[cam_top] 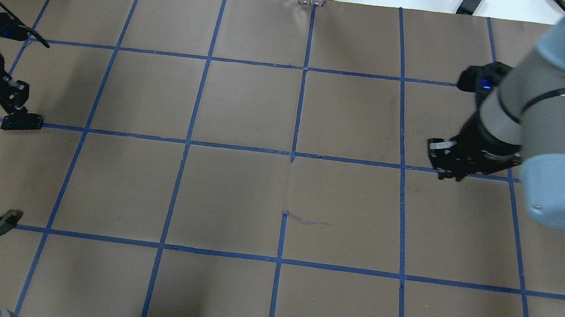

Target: Place bearing gear from tray to pile

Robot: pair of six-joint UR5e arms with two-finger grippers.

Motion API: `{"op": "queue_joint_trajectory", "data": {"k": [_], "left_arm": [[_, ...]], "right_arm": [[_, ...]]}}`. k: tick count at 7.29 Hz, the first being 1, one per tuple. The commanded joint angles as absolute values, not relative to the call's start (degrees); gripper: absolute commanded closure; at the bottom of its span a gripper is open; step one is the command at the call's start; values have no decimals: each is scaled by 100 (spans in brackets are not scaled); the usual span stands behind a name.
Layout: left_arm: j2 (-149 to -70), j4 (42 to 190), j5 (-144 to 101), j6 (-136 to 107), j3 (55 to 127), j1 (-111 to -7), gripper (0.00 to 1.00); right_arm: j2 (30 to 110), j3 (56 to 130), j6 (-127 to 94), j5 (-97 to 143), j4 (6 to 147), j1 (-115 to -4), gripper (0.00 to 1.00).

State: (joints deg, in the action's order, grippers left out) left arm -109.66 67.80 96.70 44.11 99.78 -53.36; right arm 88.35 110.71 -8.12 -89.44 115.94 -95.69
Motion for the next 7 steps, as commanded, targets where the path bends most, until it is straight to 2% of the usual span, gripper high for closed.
{"op": "queue_joint_trajectory", "data": {"k": [1, 2, 3, 4, 5, 6, 7], "left_arm": [[-11179, 6742, 9695, 4772, 10072, -4721, 100], [-11284, 6680, 9686, 4746, 10107, -4711, 100], [-11337, 6688, 9668, 4729, 10116, -4711, 100], [-11416, 6680, 9677, 4737, 10125, -4711, 100], [-11495, 6680, 9668, 4729, 10116, -4720, 100], [-11566, 6680, 9642, 4668, 10116, -4728, 100], [-11610, 6680, 9624, 4597, 10125, -4729, 100]], "right_arm": [[7441, 10550, -2431, -8754, 12821, -10755, 82], [7035, 10225, -2469, -8641, 12841, -10975, 82], [6953, 10082, -2470, -8657, 12832, -11021, 80], [6952, 10055, -2418, -8692, 12797, -11013, 74], [6970, 10055, -2513, -8718, 12779, -11013, 13], [6987, 10046, -2488, -8736, 12710, -11004, 0], [7100, 10028, -2383, -8745, 12465, -10865, 0]]}}
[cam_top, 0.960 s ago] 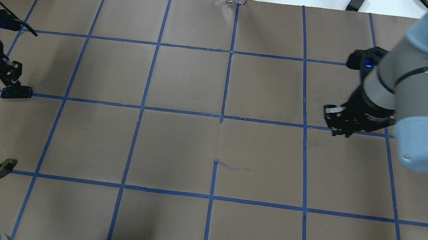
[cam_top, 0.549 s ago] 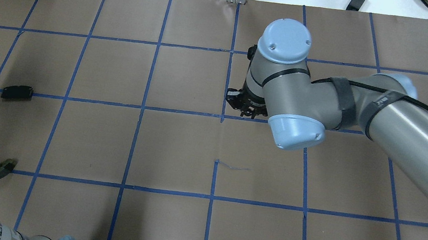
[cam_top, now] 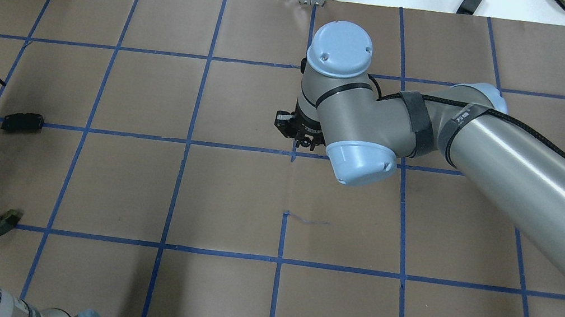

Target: Place bearing gear from tray to pile

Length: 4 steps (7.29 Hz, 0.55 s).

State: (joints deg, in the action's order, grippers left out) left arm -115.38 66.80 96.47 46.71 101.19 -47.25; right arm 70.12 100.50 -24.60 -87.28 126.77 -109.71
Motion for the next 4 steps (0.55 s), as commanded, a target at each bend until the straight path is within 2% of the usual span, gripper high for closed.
{"op": "queue_joint_trajectory", "data": {"k": [1, 2, 4], "left_arm": [[-11628, 6680, 9641, 4597, 10116, -4729, 100], [-11637, 6697, 9624, 4588, 10125, -4729, 66], [-11637, 6767, 9624, 4579, 10116, -4729, 16]], "right_arm": [[7389, 10028, -2121, -8754, 12124, -10759, 0], [7609, 10020, -1909, -8763, 11763, -10514, 0], [8145, 9897, -1216, -8763, 11043, -9969, 0]]}}
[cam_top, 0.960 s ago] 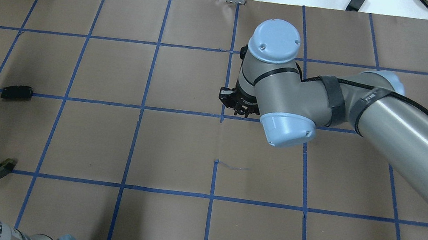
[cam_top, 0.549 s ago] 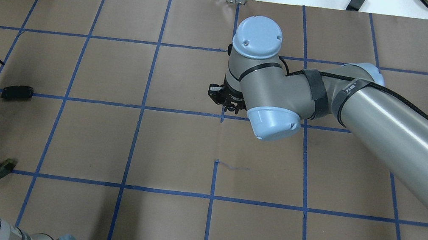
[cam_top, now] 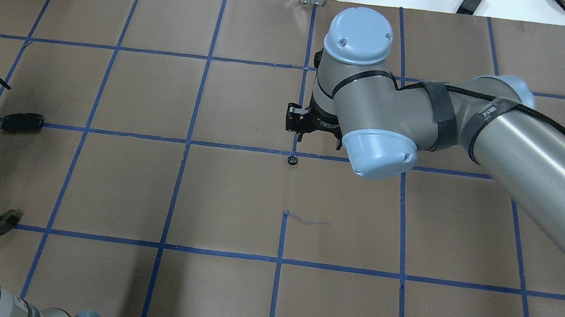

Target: Place bearing gear from tray to pile

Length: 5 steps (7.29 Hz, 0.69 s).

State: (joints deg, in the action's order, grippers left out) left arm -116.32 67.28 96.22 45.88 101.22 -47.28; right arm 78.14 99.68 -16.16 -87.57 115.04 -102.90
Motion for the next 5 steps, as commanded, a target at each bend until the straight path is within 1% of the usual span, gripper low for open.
{"op": "queue_joint_trajectory", "data": {"k": [1, 2, 3, 4, 5], "left_arm": [[-11619, 6837, 9624, 4579, 10116, -4737, 0], [-11515, 7012, 9633, 4475, 10108, -4798, 0], [-11357, 7327, 9607, 4213, 9986, -5077, 0], [-11216, 7382, 9293, 3688, 9793, -5628, 0], [-11093, 7392, 9046, 2830, 9608, -6504, 0]], "right_arm": [[8408, 9792, -1074, -8876, 10648, -9697, 0], [8559, 9695, -950, -9208, 10313, -9564, 0], [8665, 9712, -732, -9254, 10231, -9493, 0], [8788, 9712, -408, -9403, 10222, -9336, 0], [8902, 9721, -100, -9195, 9795, -8986, 0]]}}
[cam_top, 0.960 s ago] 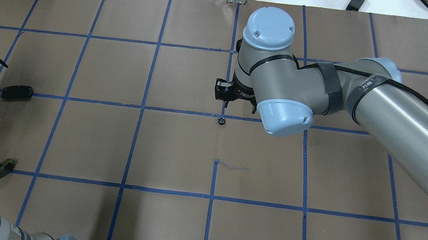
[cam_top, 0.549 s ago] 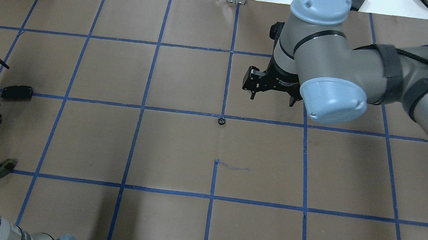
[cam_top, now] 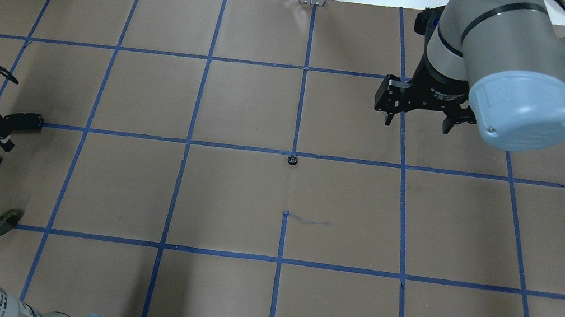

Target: Place bearing gear from tray to pile

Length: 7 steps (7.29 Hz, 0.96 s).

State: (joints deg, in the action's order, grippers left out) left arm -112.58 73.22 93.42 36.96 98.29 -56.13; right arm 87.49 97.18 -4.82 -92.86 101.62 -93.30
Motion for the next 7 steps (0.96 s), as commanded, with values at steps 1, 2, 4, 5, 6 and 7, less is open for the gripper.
{"op": "queue_joint_trajectory", "data": {"k": [1, 2, 4, 5, 6, 7], "left_arm": [[-11005, 7383, 8913, 2143, 9580, -7331, 0], [-10891, 7296, 8512, 1466, 9571, -7939, 0], [-10951, 6518, 8490, 897, 9658, -8933, 0], [-11056, 6287, 8482, 514, 9668, -9460, 0], [-11144, 6162, 8490, 136, 9668, -9936, 0], [-11240, 5996, 8490, 54, 9677, -10228, 0]], "right_arm": [[9147, 9712, 156, -8880, 9678, -8800, 0], [9584, 9808, 193, -8886, 9668, -8850, 0], [9730, 10420, 115, -8824, 9791, -8859, 0], [9747, 10493, 114, -8868, 9922, -8859, 0], [9695, 10294, 88, -8990, 10045, -8859, 0], [9425, 9822, 97, -9035, 9985, -8859, 0]]}}
